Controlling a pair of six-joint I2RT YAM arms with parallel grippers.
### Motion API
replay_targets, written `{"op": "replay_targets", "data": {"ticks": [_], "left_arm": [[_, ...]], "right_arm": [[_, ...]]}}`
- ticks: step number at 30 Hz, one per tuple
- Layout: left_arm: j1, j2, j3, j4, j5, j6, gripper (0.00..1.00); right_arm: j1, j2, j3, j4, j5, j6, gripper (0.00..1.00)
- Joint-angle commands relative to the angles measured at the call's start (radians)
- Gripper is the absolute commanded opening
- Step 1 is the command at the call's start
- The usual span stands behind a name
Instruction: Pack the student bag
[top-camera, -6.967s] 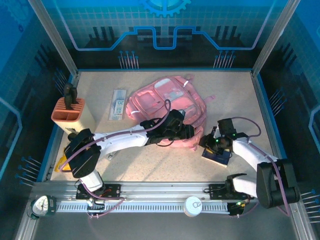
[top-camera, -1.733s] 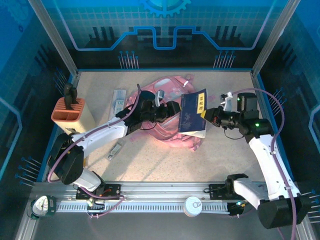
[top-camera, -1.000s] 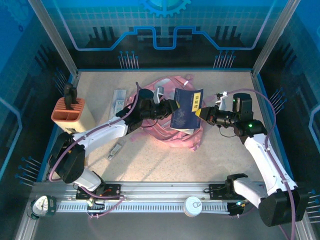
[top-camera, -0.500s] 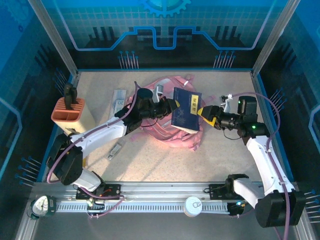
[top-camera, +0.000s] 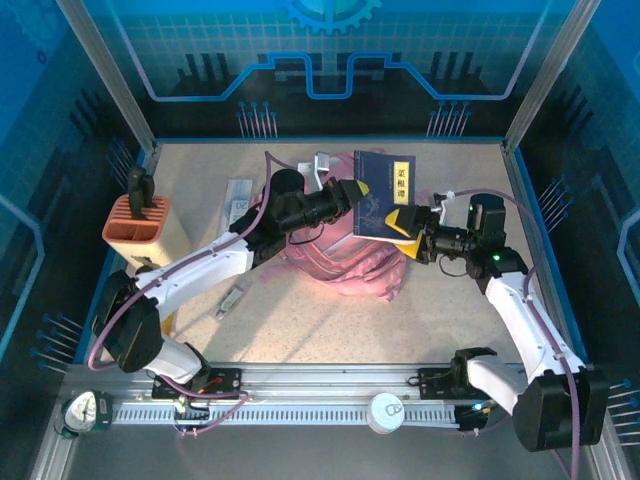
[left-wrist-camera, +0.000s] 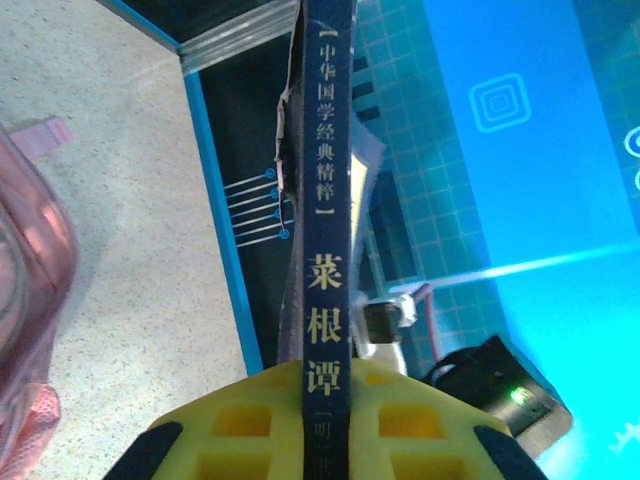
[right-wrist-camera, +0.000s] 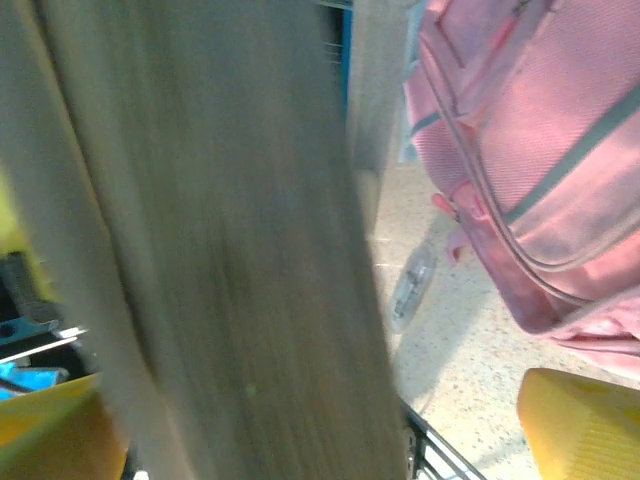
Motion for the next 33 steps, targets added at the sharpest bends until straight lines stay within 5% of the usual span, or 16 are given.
{"op": "replay_targets", "data": {"ticks": [1, 19, 21, 26, 33], "left_arm": [[-0.004, -0.013, 0.035, -0.045, -0.058, 0.051, 0.0], [-0.026, -0.025, 0.051, -0.238, -0.109, 0.188, 0.0], [-0.034, -0.03, 0.061, -0.272, -0.112, 0.222, 0.1], [-0.038, -0.046, 0.061, -0.378, -0.106, 0.331, 0.36], [-0.057, 0.04, 0.132, -0.649, -0.135, 0.698, 0.5]], "right_arm": [[0.005, -0.039, 0.019, 0.078, -0.035, 0.063, 0.92], [-0.027, -0.029, 0.041, -0.065, 0.026, -0.062, 0.11], [-0.035, -0.035, 0.057, -0.12, 0.039, -0.094, 0.03], [-0.072, -0.069, 0.108, -0.299, 0.096, -0.198, 0.0], [-0.136, -0.071, 0.247, -0.647, 0.269, -0.403, 0.0]]}}
